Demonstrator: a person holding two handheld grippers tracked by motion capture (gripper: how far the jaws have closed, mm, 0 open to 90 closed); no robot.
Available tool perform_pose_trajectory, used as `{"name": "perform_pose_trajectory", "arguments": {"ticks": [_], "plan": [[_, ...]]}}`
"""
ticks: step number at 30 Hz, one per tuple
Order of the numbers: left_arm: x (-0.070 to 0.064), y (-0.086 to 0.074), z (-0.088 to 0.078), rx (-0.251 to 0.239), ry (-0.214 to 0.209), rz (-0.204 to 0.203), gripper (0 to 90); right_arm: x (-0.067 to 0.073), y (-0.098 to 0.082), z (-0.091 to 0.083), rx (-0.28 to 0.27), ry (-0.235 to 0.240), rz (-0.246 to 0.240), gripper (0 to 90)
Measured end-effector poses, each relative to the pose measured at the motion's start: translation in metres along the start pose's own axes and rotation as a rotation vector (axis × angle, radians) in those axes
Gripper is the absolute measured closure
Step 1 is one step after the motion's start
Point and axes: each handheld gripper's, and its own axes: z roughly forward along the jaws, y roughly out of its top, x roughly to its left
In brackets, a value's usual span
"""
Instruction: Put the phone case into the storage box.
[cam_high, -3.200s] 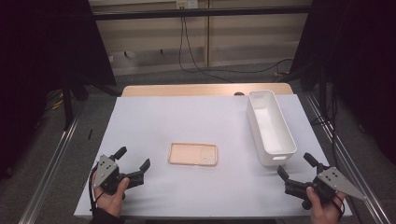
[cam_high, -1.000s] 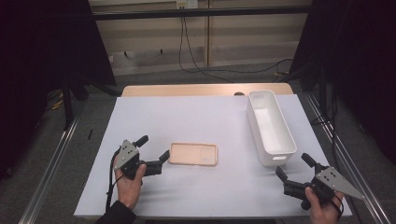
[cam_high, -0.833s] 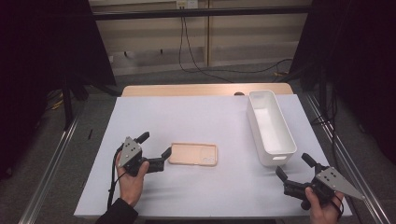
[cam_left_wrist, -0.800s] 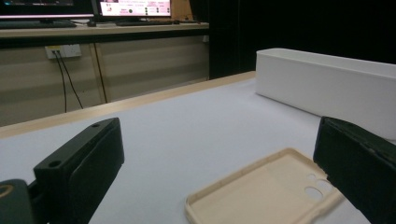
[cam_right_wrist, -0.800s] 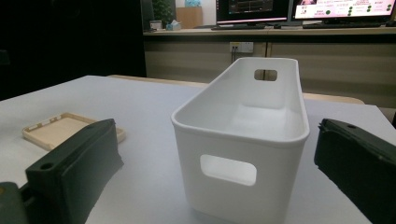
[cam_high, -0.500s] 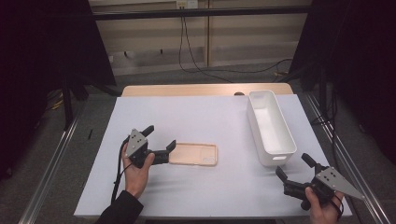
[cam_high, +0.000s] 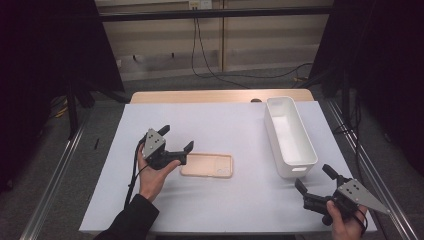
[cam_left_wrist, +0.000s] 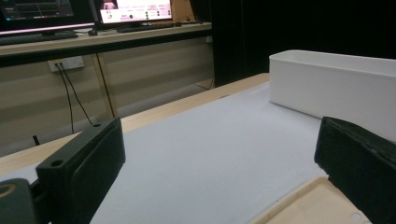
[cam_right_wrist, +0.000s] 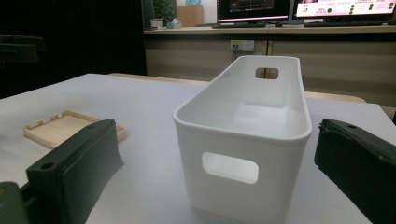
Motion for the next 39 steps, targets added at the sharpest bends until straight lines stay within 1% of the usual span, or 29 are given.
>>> {"name": "perform_pose_trajectory", "arguments": {"ticks": [1,4,6,9,11,13,15,16,18,20,22,23,24,26,28,29,30,31,32,33,35,36,37,38,39], "plan": [[0.0,-0.001,0.002,0.002,-0.004,-0.005,1.7,0.0,0.0,0.0,0.0,0.0,0.001,0.0],[0.0,-0.001,0.006,-0.008,0.004,0.018,2.2,0.0,0.0,0.0,-0.001,-0.002,0.004,0.0],[0.002,0.0,0.009,0.0,0.005,0.021,2.8,0.0,0.0,0.0,0.0,0.0,0.0,0.0],[0.005,0.005,0.014,-0.004,0.011,0.014,3.8,0.0,0.0,0.0,0.0,-0.001,0.0,0.0],[0.006,0.008,0.017,-0.021,0.017,0.005,4.9,0.001,0.0,0.0,0.0,0.001,0.0,0.0],[0.007,0.01,0.02,-0.016,0.015,0.013,5.3,0.0,0.0,0.0,0.0,0.002,-0.003,0.0],[0.007,0.013,0.022,-0.041,0.007,0.023,7.4,0.0,0.0,0.0,0.0,0.0,0.004,0.0],[0.008,0.015,0.024,-0.041,0.005,0.03,9.3,0.0,0.0,0.0,0.001,0.0,0.004,0.0],[0.009,0.016,0.028,-0.045,0.012,0.024,10.2,0.0,0.0,0.0,0.0,0.0,0.004,0.0],[0.009,0.017,0.033,-0.025,0.009,0.022,10.7,0.0,0.0,0.0,0.002,0.001,0.002,0.0],[0.01,0.02,0.038,-0.01,0.007,0.037,12.8,0.0,0.0,0.0,0.002,0.002,0.002,0.0],[0.01,0.02,0.04,-0.013,0.009,0.039,13.4,0.0,0.0,0.0,0.002,0.002,0.002,0.0],[0.012,0.022,0.043,-0.008,0.001,0.027,14.7,0.0,0.0,0.0,0.001,0.001,0.004,0.0],[0.012,0.021,0.046,-0.005,-0.002,0.031,16.0,0.0,0.0,0.0,0.002,0.001,0.0,0.0],[0.012,0.021,0.047,-0.007,-0.006,0.029,19.8,0.0,-0.001,-0.001,0.005,-0.003,-0.005,0.0],[0.013,0.019,0.048,-0.015,-0.035,0.003,21.6,0.0,-0.001,-0.001,0.005,-0.004,-0.002,0.0],[0.013,0.019,0.048,-0.015,-0.035,0.003,24.5,0.0,-0.001,-0.001,0.005,-0.004,-0.002,0.0],[0.013,0.019,0.049,-0.005,-0.034,-0.001,26.1,0.0,-0.001,-0.001,0.004,-0.007,-0.001,0.0],[0.013,0.018,0.049,0.001,-0.032,0.011,26.5,0.0,-0.001,-0.001,0.003,-0.008,0.0,0.0],[0.013,0.018,0.049,0.001,-0.032,0.011,28.2,0.0,-0.001,-0.001,0.003,-0.008,0.0,0.0],[0.014,0.017,0.049,0.005,-0.045,-0.009,30.0,0.0,-0.001,-0.001,0.003,-0.008,-0.003,0.0],[0.014,0.017,0.05,0.007,-0.052,-0.01,35.9,0.0,-0.001,-0.001,0.006,-0.005,-0.003,0.0],[0.014,0.017,0.05,0.016,-0.055,-0.001,35.9,0.0,-0.001,-0.001,0.006,-0.005,-0.003,0.0],[0.013,0.018,0.05,0.031,-0.069,-0.001,40.5,0.0,-0.001,-0.002,0.005,-0.004,0.0,0.0],[0.013,0.018,0.05,0.031,-0.069,-0.001,43.9,0.0,-0.001,-0.002,0.005,-0.004,0.0,0.0]]}}
